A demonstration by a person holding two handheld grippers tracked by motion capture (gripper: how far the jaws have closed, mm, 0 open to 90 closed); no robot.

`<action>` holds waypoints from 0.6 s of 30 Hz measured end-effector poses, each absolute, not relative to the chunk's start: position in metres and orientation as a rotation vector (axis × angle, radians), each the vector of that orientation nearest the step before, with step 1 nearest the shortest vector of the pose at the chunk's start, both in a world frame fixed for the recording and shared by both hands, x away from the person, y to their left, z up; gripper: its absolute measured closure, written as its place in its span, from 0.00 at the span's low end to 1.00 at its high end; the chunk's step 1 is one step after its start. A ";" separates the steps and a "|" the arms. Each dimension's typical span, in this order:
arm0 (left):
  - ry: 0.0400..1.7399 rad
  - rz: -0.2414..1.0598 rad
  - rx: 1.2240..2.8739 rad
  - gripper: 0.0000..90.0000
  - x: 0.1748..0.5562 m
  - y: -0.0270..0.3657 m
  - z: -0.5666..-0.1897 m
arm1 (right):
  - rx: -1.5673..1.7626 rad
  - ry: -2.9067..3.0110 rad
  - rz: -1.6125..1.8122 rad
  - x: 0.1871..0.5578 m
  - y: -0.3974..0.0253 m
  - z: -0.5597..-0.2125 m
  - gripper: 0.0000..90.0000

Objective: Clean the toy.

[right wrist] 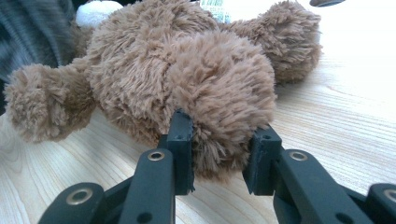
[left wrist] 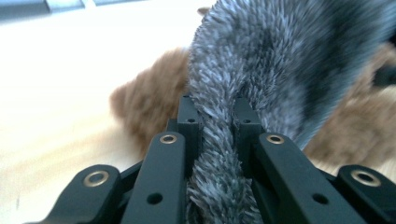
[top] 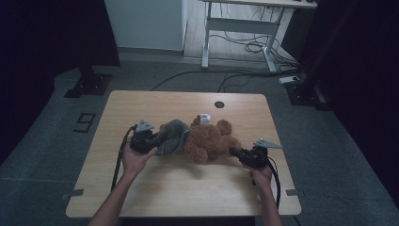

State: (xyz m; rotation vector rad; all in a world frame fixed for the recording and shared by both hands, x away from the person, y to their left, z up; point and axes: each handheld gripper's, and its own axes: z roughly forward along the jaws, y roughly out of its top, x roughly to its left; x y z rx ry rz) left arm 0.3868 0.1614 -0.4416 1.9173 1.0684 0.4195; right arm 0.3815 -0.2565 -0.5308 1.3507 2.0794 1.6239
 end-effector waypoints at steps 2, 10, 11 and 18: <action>1.021 0.422 1.913 0.86 0.393 0.146 -0.427 | 1.349 2.081 1.612 0.381 -0.256 -0.531 0.76; 0.885 0.380 1.991 0.86 0.412 0.069 -0.416 | 1.336 2.082 1.592 0.379 -0.254 -0.529 0.76; 0.883 0.363 2.001 0.86 0.415 0.061 -0.420 | 1.336 2.082 1.592 0.379 -0.254 -0.529 0.76; 0.915 0.343 2.070 0.86 0.425 0.044 -0.442 | 1.350 2.087 1.590 0.378 -0.255 -0.530 0.76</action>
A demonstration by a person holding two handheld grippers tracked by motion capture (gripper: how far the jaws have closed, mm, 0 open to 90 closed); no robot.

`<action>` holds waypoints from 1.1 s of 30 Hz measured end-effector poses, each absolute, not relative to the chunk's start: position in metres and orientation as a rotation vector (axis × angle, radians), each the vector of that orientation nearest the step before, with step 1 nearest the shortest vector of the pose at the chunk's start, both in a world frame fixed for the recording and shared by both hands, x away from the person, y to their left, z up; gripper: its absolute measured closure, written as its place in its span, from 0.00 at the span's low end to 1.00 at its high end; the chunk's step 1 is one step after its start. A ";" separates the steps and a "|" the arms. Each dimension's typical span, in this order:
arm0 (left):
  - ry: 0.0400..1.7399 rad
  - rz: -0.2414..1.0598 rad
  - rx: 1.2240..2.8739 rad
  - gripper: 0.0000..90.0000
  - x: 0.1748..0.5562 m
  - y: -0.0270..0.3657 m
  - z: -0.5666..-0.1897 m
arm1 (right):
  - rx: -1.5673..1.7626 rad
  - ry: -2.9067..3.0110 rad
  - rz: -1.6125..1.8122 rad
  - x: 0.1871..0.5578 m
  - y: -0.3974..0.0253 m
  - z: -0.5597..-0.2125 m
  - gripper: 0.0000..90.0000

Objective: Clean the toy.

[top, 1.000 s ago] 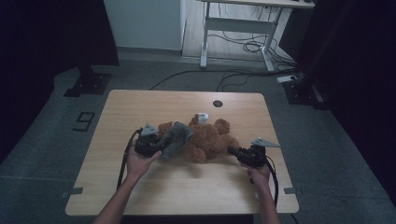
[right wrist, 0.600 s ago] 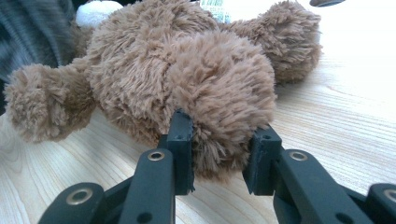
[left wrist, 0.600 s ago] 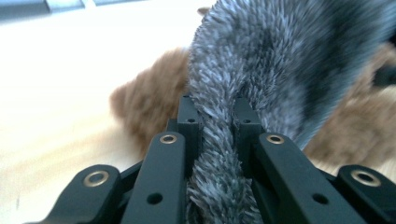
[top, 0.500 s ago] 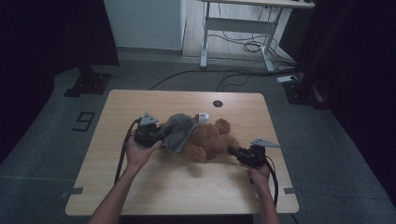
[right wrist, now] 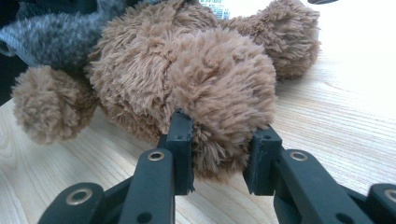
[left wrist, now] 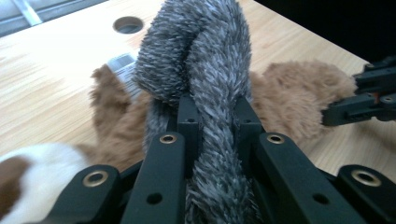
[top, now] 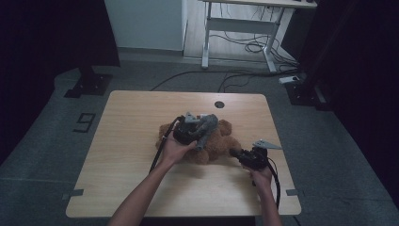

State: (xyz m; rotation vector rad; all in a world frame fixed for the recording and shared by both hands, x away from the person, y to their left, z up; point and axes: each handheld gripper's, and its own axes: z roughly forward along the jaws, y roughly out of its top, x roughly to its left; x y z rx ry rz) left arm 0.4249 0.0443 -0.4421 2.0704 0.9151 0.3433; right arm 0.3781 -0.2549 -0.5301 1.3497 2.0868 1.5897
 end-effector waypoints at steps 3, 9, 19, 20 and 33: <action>0.979 0.411 2.071 0.86 0.426 0.064 -0.439 | 1.355 2.088 1.588 0.378 -0.255 -0.530 0.76; 1.043 0.437 2.025 0.87 0.415 0.123 -0.439 | 1.360 2.098 1.587 0.378 -0.254 -0.531 0.76; 1.178 0.425 2.001 0.87 0.396 0.182 -0.480 | 1.373 2.097 1.587 0.380 -0.255 -0.533 0.76; 1.186 0.420 1.999 0.87 0.396 0.182 -0.483 | 1.377 2.096 1.588 0.380 -0.254 -0.534 0.76; 1.224 0.402 1.999 0.86 0.395 0.198 -0.489 | 1.393 2.097 1.588 0.382 -0.256 -0.537 0.76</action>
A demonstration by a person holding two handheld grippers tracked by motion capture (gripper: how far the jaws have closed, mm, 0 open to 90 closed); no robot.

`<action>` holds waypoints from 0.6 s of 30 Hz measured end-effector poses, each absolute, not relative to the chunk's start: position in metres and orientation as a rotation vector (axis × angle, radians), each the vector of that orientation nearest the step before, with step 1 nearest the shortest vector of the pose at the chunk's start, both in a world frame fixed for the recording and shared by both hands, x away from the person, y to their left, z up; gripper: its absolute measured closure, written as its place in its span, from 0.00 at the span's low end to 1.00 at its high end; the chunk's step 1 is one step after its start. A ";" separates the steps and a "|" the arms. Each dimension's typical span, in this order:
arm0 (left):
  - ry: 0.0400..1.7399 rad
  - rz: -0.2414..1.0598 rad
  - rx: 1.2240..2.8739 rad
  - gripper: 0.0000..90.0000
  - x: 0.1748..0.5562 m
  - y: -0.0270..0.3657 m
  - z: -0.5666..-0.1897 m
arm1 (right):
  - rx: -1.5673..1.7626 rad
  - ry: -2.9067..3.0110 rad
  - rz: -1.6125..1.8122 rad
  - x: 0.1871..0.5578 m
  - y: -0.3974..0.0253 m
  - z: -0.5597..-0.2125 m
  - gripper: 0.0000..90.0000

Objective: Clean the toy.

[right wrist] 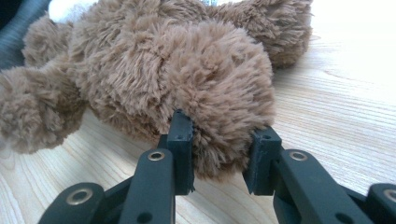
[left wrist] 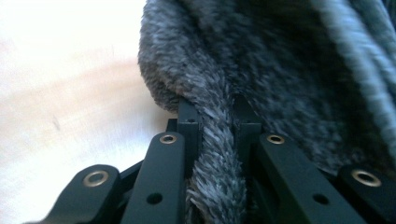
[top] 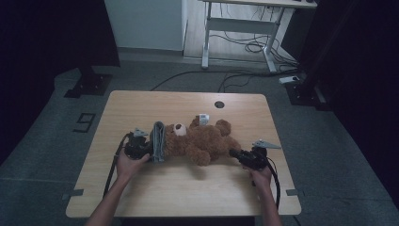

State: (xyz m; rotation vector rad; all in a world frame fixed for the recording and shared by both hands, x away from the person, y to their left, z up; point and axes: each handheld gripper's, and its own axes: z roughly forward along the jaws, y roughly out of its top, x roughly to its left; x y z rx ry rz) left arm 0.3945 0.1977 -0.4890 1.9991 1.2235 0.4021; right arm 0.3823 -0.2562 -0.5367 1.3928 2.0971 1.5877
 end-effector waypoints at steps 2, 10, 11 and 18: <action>1.176 0.413 1.964 0.86 0.391 0.196 -0.467 | 1.399 2.098 1.593 0.383 -0.257 -0.536 0.76; 0.996 0.466 1.977 0.86 0.397 0.140 -0.407 | 1.392 2.096 1.591 0.381 -0.255 -0.534 0.76; 0.990 0.461 1.980 0.86 0.400 0.132 -0.406 | 1.390 2.095 1.592 0.381 -0.255 -0.534 0.76; 1.027 0.470 2.047 0.85 0.428 0.102 -0.436 | 1.379 2.102 1.588 0.381 -0.258 -0.534 0.76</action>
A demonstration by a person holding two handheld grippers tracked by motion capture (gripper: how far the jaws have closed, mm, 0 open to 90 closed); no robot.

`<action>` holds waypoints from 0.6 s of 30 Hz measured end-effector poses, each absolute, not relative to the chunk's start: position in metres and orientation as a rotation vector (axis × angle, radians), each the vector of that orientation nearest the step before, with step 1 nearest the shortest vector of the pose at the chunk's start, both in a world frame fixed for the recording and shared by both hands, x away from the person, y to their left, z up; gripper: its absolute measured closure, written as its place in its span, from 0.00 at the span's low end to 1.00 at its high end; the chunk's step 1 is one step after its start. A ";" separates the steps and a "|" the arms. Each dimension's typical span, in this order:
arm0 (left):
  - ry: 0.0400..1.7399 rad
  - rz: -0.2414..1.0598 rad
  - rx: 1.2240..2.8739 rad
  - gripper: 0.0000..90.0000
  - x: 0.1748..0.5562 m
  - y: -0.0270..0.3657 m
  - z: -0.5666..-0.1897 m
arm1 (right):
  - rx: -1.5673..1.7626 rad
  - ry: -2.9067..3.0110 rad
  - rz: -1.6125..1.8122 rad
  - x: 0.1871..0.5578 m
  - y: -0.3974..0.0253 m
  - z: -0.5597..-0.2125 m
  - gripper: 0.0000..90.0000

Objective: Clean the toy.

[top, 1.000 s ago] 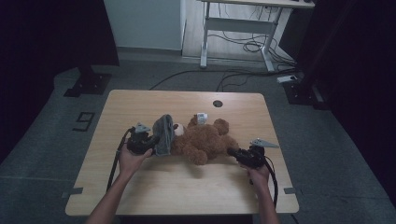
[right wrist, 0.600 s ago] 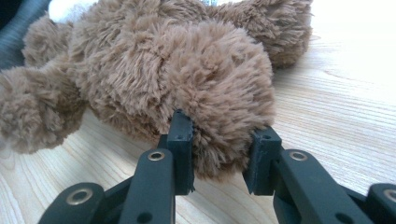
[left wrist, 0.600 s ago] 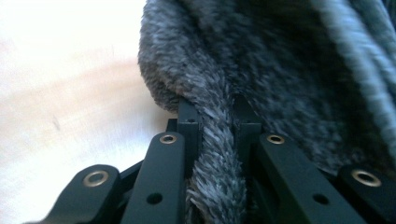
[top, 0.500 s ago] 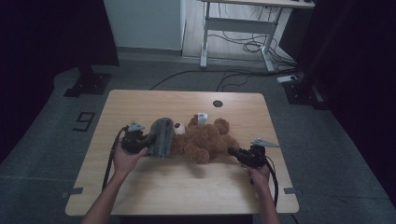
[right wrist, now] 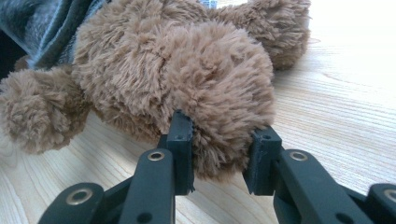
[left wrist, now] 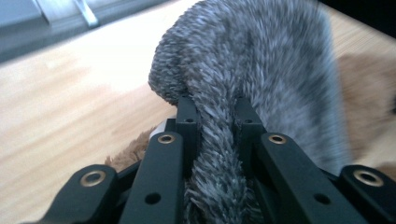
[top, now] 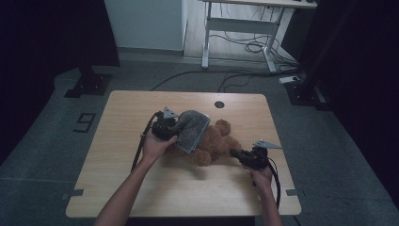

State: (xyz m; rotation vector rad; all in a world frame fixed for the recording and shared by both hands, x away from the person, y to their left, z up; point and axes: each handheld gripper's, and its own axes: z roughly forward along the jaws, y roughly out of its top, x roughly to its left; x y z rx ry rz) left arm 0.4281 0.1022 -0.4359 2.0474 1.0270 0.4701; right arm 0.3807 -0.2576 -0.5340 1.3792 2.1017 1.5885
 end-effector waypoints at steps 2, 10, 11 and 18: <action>1.048 0.425 1.995 0.85 0.433 0.111 -0.444 | 1.377 2.100 1.605 0.381 -0.258 -0.534 0.76; 1.115 0.460 1.974 0.84 0.431 0.140 -0.438 | 1.378 2.109 1.578 0.380 -0.258 -0.534 0.76; 1.115 0.456 1.979 0.84 0.431 0.142 -0.439 | 1.381 2.113 1.579 0.380 -0.258 -0.535 0.76; 1.048 0.428 2.016 0.86 0.420 0.142 -0.455 | 1.357 2.136 1.550 0.378 -0.257 -0.534 0.70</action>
